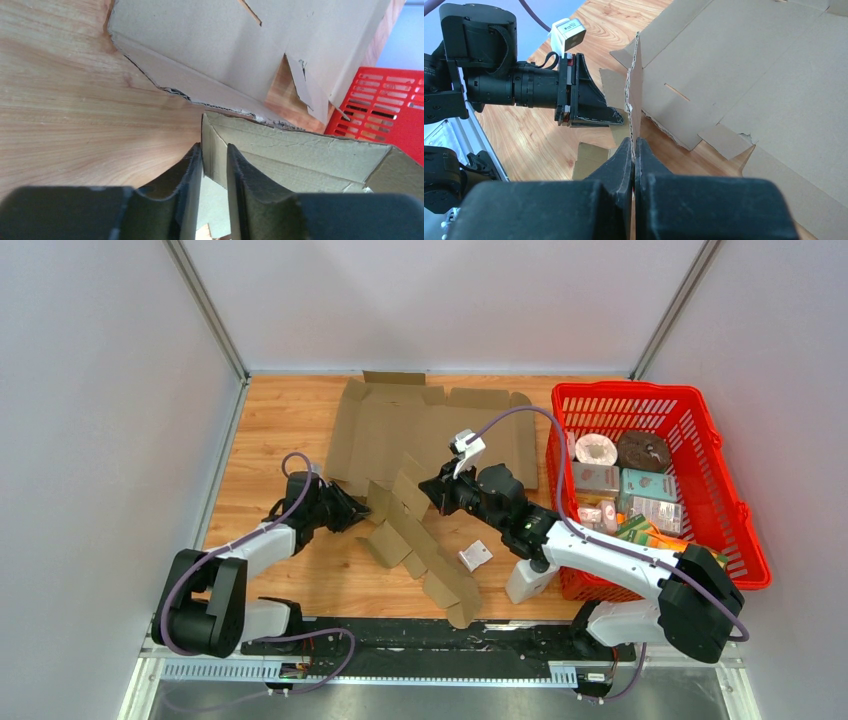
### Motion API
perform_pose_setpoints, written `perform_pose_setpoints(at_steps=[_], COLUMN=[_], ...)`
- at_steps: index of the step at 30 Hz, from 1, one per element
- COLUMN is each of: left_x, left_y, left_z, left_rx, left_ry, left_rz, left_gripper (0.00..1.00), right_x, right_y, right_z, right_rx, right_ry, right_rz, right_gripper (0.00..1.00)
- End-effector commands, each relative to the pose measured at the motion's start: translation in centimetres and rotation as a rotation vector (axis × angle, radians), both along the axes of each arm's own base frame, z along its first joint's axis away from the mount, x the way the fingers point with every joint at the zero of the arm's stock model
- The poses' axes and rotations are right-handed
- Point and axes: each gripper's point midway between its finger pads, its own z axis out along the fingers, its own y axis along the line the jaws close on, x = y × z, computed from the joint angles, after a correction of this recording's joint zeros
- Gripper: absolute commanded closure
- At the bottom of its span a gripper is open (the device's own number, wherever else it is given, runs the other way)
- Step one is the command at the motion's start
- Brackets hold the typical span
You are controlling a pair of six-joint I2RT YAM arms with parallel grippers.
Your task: Fold the paper box
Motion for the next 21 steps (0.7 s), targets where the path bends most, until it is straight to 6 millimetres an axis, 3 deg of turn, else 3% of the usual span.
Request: perform_pose_setpoints(at_steps=[1,4,5,6,11,16,17,19,20,21], left_x=[0.8,0.3,0.3,0.4,-0.7,-1.9,-2.2,-2.7,-2.8,-2.9], left_y=[0.2,1.1,1.4,1.5,1.9,2.3,2.4,2.9,3.0,3.2], left_z=[0.8,-0.1,-0.3,-0.2,0.6,3.3,3.6,5.2,5.5,6.6], left_rx=[0.023,0.106,0.125,0.133,0.226,0.334,0.358,0.413,0.443,0.463], left_ry=[-0.046,-0.002,0.003,0.005,0.008,-0.051,-0.06,-0.094,-0.108,-0.135], left_rz=[0.025,0.037,0.044,0.044,0.02,-0.032,-0.044,-0.065,-0.071,-0.086], left_gripper=[0.72,0.88,0.99,1.0,1.0,1.0,1.0,1.0,1.0,1.0], right_x=[0.2,0.4,0.4,0.2,0.5,1.3,1.1,1.8,1.4,1.9], right_y=[0.2,0.2,0.1,0.3,0.6,1.6,1.3,1.9,1.5,2.0], right_z=[2.0,2.2,2.1,2.1,1.6,1.1,0.2,1.1,0.0,1.2], right_rx=[0.065,0.063,0.056,0.056,0.026,-0.062,-0.123,-0.17,-0.239,-0.242], right_ry=[-0.034,-0.034,-0.03,-0.027,-0.016,0.006,0.044,0.049,0.088,0.083], right_rz=[-0.002,-0.008,-0.009,-0.002,0.001,0.02,0.024,0.032,0.041,0.042], right_gripper=[1.0,0.98,0.96,0.89,0.75,0.56,0.54,0.46,0.44,0.41])
